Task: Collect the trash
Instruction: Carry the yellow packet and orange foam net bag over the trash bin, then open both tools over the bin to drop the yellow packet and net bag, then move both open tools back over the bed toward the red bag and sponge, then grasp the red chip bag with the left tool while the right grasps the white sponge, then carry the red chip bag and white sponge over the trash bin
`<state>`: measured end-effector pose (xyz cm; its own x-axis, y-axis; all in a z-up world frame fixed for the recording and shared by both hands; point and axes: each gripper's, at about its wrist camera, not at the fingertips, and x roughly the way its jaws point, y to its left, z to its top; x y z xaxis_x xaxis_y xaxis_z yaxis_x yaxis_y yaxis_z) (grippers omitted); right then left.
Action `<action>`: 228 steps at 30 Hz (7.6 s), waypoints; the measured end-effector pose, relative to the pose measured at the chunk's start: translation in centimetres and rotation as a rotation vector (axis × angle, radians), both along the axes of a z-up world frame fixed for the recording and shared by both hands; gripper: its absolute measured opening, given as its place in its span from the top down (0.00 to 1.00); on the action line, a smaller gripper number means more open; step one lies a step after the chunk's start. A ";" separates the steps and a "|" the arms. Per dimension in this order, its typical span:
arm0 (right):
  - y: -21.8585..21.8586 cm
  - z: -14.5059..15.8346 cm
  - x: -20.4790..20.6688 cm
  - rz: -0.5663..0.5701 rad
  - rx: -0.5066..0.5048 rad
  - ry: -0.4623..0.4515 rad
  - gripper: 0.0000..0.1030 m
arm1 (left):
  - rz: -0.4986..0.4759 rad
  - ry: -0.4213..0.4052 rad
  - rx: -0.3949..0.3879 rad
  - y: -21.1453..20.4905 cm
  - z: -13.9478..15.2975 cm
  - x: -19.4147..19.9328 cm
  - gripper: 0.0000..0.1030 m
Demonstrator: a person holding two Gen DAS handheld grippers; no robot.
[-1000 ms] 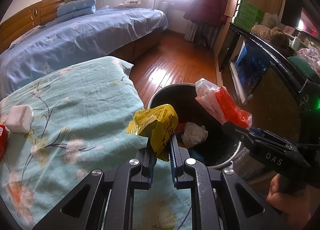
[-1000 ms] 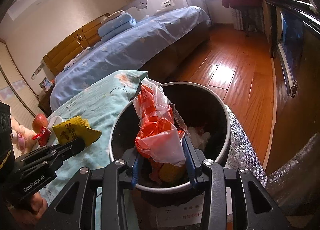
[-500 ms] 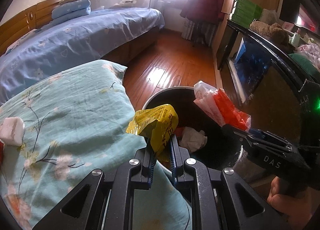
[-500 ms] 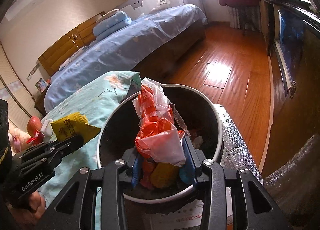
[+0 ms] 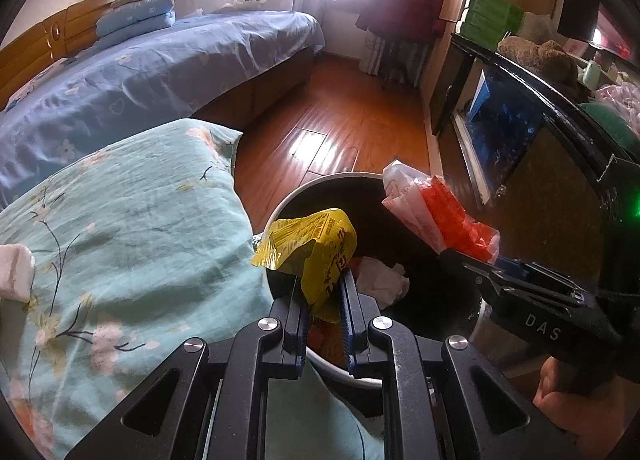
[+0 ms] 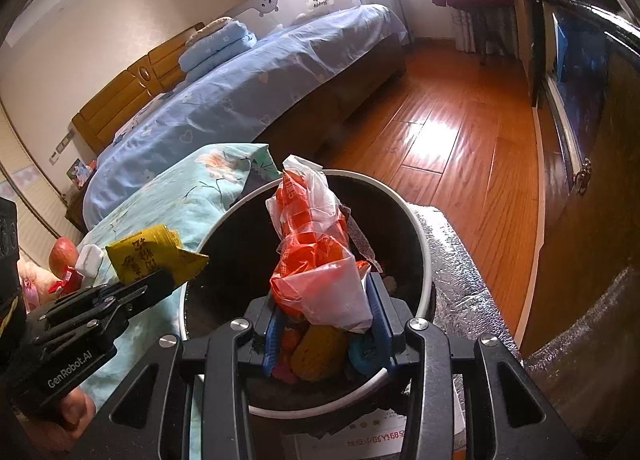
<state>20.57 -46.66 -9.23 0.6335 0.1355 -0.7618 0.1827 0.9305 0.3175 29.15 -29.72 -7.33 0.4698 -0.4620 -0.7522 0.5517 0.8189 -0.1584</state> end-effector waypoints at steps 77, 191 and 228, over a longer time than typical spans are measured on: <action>28.8 0.8 5.2 0.578 -0.061 -0.044 0.13 | 0.588 -0.003 0.013 34.3 0.0 -3.7 0.33; 9.0 2.8 -4.2 0.141 0.076 -0.071 0.51 | 0.116 -0.048 -0.033 14.0 1.7 -8.7 0.98; 2.2 1.5 -3.3 0.002 0.072 -0.051 0.51 | 0.046 -0.048 0.000 7.3 1.2 -6.3 0.98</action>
